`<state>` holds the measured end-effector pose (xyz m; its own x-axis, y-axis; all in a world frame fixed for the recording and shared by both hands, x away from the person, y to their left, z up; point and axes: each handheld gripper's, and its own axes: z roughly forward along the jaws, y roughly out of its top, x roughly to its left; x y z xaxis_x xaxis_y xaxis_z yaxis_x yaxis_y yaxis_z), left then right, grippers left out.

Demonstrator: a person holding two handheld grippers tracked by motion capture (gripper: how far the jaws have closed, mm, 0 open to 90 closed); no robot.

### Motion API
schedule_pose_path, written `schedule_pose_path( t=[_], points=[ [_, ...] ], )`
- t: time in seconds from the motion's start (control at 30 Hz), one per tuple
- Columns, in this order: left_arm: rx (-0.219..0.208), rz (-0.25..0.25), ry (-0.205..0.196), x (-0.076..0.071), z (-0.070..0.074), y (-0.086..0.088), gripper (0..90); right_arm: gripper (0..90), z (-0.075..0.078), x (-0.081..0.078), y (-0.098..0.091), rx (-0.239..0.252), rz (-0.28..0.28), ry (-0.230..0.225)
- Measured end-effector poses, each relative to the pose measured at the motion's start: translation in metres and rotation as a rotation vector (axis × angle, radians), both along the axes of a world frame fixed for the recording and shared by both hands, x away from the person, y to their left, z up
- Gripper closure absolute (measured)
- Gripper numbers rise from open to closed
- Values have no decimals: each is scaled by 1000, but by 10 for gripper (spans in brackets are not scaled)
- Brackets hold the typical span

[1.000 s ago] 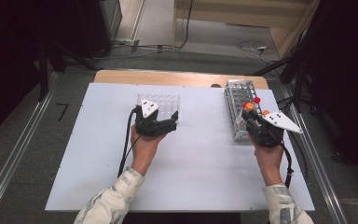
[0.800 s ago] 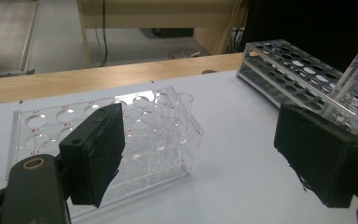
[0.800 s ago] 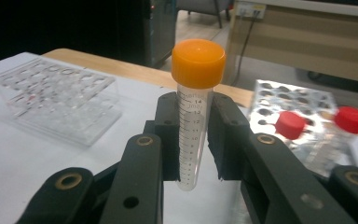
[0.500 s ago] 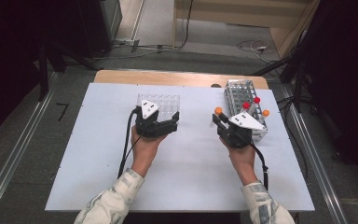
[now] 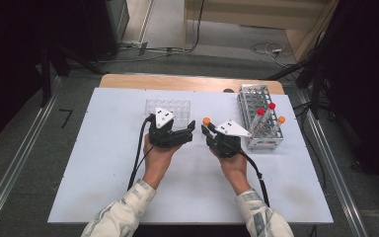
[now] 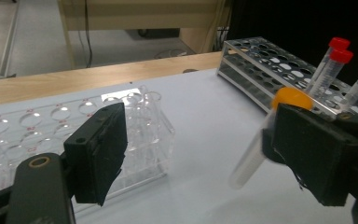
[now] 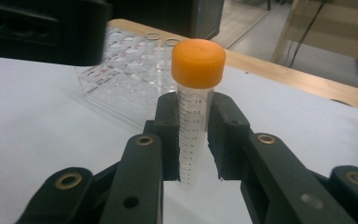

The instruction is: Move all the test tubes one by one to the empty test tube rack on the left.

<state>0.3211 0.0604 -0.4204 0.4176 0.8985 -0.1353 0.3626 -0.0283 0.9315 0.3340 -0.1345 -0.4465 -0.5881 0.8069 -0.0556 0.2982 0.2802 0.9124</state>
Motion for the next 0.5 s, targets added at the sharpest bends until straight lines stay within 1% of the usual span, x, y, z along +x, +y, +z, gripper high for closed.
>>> schedule_pose_path(
  t=[0.13, 0.2, 0.3, 0.4, 0.5],
  points=[
    [-3, -30, -1, -1, -1, -4, 207, 719, -2, -2, 14, -10, 27, 3],
    [4, -44, -7, -1, -1, -5, 242, 719, -3, -3, 19, -13, 36, 4],
    [9, -71, -18, -2, -1, -5, 338, 719, -4, -3, 25, -16, 52, 7],
    [29, -88, -28, -2, -1, -5, 417, 719, -5, -5, 30, -17, 65, 6],
    [29, -109, -32, -3, -1, -6, 512, 719, -4, -6, 33, -14, 70, 3]
  ],
)
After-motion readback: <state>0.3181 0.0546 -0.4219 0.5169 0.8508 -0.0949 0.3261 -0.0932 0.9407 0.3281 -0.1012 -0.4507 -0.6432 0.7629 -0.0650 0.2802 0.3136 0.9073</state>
